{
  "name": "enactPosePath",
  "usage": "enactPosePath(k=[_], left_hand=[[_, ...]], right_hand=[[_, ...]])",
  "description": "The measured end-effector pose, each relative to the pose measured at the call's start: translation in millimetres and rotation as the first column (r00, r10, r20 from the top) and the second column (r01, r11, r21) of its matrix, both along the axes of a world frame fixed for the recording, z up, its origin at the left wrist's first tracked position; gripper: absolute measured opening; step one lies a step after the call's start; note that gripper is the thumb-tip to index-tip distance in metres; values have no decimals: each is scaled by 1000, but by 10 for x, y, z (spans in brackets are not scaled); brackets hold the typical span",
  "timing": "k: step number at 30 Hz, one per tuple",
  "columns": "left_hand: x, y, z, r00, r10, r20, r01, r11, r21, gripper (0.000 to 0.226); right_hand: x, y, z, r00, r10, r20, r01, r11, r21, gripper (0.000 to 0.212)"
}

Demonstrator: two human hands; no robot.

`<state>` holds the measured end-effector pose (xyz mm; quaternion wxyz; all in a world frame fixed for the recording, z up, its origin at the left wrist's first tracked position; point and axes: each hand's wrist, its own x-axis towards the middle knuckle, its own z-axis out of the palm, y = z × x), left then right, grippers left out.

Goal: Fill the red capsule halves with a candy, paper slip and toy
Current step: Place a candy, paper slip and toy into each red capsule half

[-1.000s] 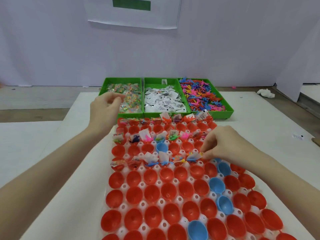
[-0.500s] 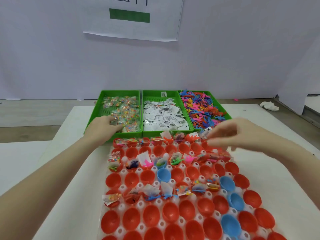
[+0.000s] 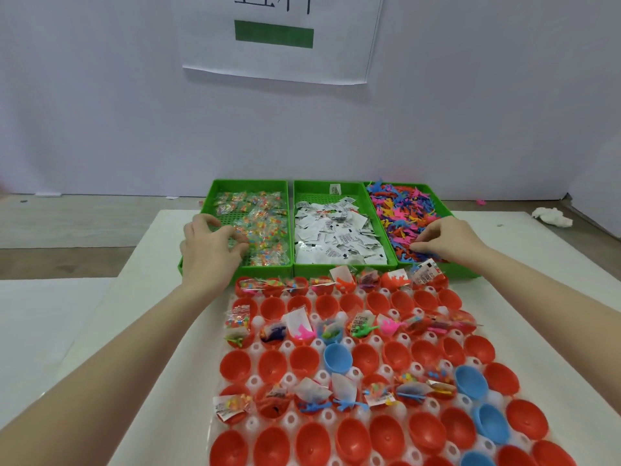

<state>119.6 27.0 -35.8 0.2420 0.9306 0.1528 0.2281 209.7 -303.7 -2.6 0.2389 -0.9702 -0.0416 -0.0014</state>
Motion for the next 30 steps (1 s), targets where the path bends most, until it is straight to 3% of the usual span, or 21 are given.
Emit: enactPosePath(k=[8, 14, 17, 19, 25, 28, 30], left_hand=[[-60, 26, -27, 990, -84, 111, 83, 996, 15, 25], [-96, 20, -47, 972, -141, 185, 141, 990, 15, 18], [-79, 31, -45, 973, -136, 186, 141, 990, -17, 18], [-59, 44, -52, 978, -116, 176, 122, 992, -25, 19], [-34, 41, -59, 991, -69, 116, 74, 997, -38, 23], [-29, 36, -48, 993, -62, 98, 65, 997, -35, 22], [-28, 40, -45, 994, -65, 87, 69, 997, -40, 22]], right_hand=[[-69, 18, -44, 995, 32, 98, -29, 999, -33, 12], [-133, 77, -1, 936, -167, 310, 109, 975, 195, 16], [-129, 130, 37, 922, -247, 297, 141, 930, 339, 9], [-117, 194, 71, 943, -230, 240, 130, 920, 370, 19], [-112, 472, 211, 988, -24, 151, -14, 970, 241, 29], [-123, 612, 215, 984, 153, 90, -143, 984, -106, 28], [-116, 692, 182, 981, 195, 13, -181, 934, -309, 45]])
